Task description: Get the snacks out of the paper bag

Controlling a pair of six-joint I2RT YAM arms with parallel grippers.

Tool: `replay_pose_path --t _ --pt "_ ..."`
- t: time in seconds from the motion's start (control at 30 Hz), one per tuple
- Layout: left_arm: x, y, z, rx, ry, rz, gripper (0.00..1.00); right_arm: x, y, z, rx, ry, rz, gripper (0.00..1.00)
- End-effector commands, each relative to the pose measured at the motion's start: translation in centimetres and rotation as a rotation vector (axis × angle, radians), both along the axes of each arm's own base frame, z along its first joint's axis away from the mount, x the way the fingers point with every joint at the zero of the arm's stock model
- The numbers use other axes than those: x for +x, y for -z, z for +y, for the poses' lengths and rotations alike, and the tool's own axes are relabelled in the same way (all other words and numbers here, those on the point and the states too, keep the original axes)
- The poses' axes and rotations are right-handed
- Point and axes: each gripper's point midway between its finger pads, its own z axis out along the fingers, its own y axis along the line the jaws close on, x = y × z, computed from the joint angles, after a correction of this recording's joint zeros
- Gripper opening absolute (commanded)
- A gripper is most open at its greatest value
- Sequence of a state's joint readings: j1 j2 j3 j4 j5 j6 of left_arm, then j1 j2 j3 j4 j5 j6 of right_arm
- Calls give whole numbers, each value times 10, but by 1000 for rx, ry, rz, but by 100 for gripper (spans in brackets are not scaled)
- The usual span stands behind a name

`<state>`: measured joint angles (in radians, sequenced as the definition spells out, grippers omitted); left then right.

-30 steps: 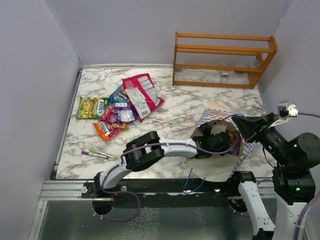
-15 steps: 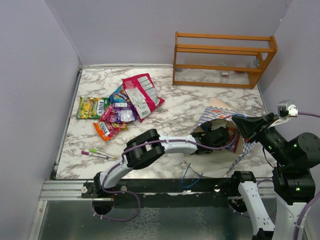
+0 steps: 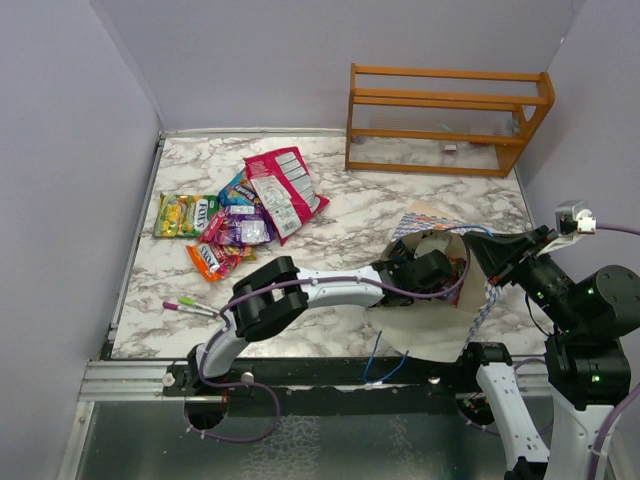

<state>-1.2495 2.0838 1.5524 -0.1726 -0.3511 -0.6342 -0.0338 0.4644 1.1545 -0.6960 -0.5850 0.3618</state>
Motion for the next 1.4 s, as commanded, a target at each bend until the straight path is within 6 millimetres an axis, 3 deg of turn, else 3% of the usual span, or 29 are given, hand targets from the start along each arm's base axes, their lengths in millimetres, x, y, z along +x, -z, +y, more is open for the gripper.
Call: replay_pose_path --t 0.0,0.23,0.5,0.6,0.63,0.77,0.93,1.07,1.2,1.3,1.37 --pt "-23 -61 -4 -113 74 -4 16 -1 -7 0 4 1 -21 2" --pt "-49 -95 9 -127 181 12 14 0 -6 0 8 2 -18 2" --pt "-80 -106 36 -135 288 59 11 2 -3 -3 3 19 -13 2" --pt "-96 -130 46 -187 367 63 11 3 1 -4 1 30 -10 2" --pt "-102 -128 54 -184 390 67 12 3 2 -5 1 32 -9 2" --pt "-114 -155 80 -225 459 5 11 6 5 -6 4 39 -4 2" --pt "-102 -202 133 -240 422 -194 4 7 6 -8 0 55 -6 2" --pt "-84 -242 178 -271 303 -350 4 7 7 -9 -5 58 -6 2" --pt "-75 -279 210 -327 224 -456 4 7 7 -9 -6 60 -6 2" --pt "-60 -295 238 -323 104 -531 0 8 7 -9 -4 59 -6 2" --pt "-44 -294 257 -273 -4 -580 0 7 6 -9 -4 58 -7 2"
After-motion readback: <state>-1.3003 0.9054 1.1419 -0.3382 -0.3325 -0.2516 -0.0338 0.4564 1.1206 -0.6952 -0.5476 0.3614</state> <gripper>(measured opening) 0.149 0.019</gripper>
